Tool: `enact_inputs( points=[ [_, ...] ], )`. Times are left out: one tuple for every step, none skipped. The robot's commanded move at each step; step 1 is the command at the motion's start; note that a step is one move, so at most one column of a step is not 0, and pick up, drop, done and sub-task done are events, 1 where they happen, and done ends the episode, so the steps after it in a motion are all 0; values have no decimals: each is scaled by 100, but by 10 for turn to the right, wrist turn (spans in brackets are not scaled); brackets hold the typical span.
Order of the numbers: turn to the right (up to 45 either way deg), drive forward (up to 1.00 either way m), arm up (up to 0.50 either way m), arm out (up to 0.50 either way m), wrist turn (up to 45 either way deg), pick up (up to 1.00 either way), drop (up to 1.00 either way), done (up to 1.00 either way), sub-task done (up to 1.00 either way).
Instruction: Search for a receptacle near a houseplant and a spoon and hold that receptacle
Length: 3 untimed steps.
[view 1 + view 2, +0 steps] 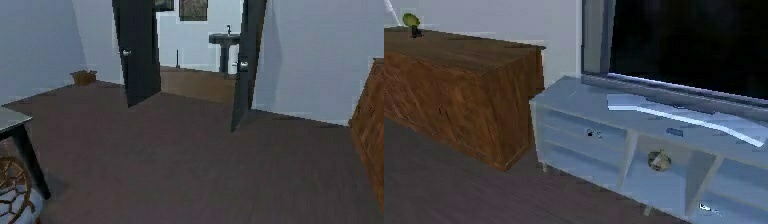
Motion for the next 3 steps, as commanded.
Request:
enact_inputs(
  points=[
    [0, 100, 0, 0, 0, 0, 0, 0, 0],
    [0, 100, 0, 0, 0, 0, 0, 0, 0],
    [-30, 0, 0, 0, 0, 0, 0, 0, 0]
  ],
)
